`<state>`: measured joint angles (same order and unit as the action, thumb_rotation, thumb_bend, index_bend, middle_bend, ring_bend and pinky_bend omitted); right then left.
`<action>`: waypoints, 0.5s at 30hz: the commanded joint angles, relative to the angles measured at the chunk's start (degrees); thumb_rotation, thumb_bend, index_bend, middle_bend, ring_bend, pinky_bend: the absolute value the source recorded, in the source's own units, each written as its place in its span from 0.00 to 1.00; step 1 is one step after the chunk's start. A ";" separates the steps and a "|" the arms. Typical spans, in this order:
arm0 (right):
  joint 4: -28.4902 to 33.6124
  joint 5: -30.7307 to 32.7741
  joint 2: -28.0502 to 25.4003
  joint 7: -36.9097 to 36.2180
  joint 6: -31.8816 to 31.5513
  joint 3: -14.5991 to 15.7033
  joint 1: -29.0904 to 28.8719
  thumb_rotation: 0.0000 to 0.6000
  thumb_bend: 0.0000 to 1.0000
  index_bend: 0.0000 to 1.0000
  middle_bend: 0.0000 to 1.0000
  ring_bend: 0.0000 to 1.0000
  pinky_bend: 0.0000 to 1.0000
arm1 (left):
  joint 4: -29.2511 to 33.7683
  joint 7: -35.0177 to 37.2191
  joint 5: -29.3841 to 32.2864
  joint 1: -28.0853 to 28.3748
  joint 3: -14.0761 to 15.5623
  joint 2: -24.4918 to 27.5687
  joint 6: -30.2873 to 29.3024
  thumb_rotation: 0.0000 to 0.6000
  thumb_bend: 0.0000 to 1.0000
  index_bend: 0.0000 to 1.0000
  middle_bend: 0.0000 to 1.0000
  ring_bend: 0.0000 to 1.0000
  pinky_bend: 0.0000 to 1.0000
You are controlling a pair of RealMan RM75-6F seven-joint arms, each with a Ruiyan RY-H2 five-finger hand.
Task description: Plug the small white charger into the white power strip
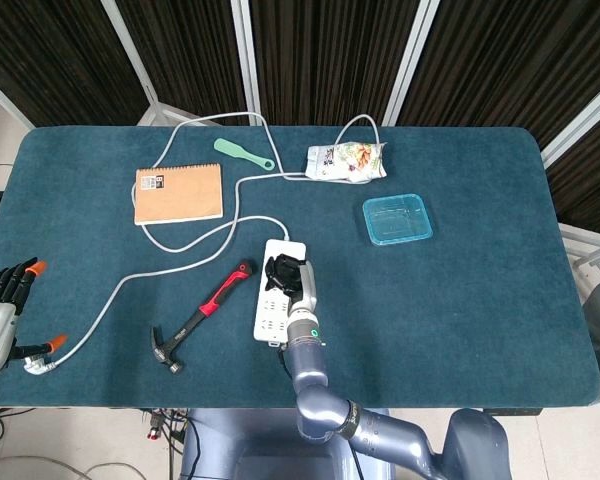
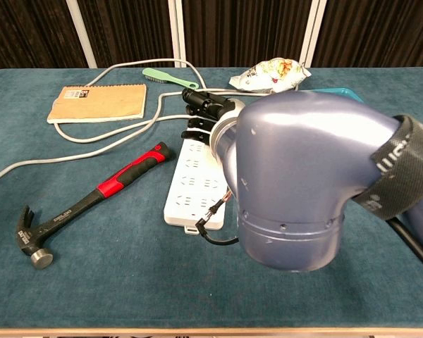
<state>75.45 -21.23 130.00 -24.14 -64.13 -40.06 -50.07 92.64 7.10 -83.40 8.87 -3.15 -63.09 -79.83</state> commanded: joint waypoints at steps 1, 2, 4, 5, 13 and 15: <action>0.12 -2.70 -0.05 0.31 -0.47 -1.24 -1.00 1.00 0.72 0.89 0.86 0.80 0.71 | -0.03 0.02 -0.01 0.01 0.01 0.01 0.02 1.00 0.00 0.00 0.00 0.00 0.00; 0.44 -3.30 -0.09 1.17 -0.76 -2.11 -1.56 1.00 0.72 0.89 0.86 0.80 0.71 | -0.05 0.01 0.02 0.02 0.01 0.00 0.06 1.00 0.00 0.00 0.00 0.00 0.00; 1.31 -4.34 -0.52 2.99 -1.16 -3.58 -2.70 1.00 0.72 0.89 0.86 0.80 0.71 | -0.06 0.00 0.03 0.05 0.00 -0.02 0.11 1.00 0.00 0.00 0.00 0.00 0.00; 1.85 -5.09 -0.89 4.17 -1.51 -4.38 -3.40 1.00 0.72 0.89 0.86 0.80 0.71 | -0.06 -0.05 0.01 0.06 0.00 -0.03 0.09 1.00 0.00 0.00 0.00 0.00 0.00; 5.74 -8.60 -5.38 11.58 -4.38 -9.54 -6.19 1.00 0.72 0.89 0.86 0.80 0.70 | -0.03 -0.67 -0.15 -0.05 0.07 -0.17 -0.21 1.00 0.00 0.00 0.00 0.00 0.00; 7.40 -8.59 -6.82 13.18 -5.40 -10.48 -5.87 1.00 0.72 0.89 0.86 0.80 0.70 | 0.01 -0.94 -0.21 -0.09 0.11 -0.22 -0.30 1.00 0.00 0.00 0.00 0.00 0.00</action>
<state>81.57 -29.49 124.42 -12.25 -68.55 -49.62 -55.85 92.64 6.22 -83.58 8.80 -3.06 -63.28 -80.10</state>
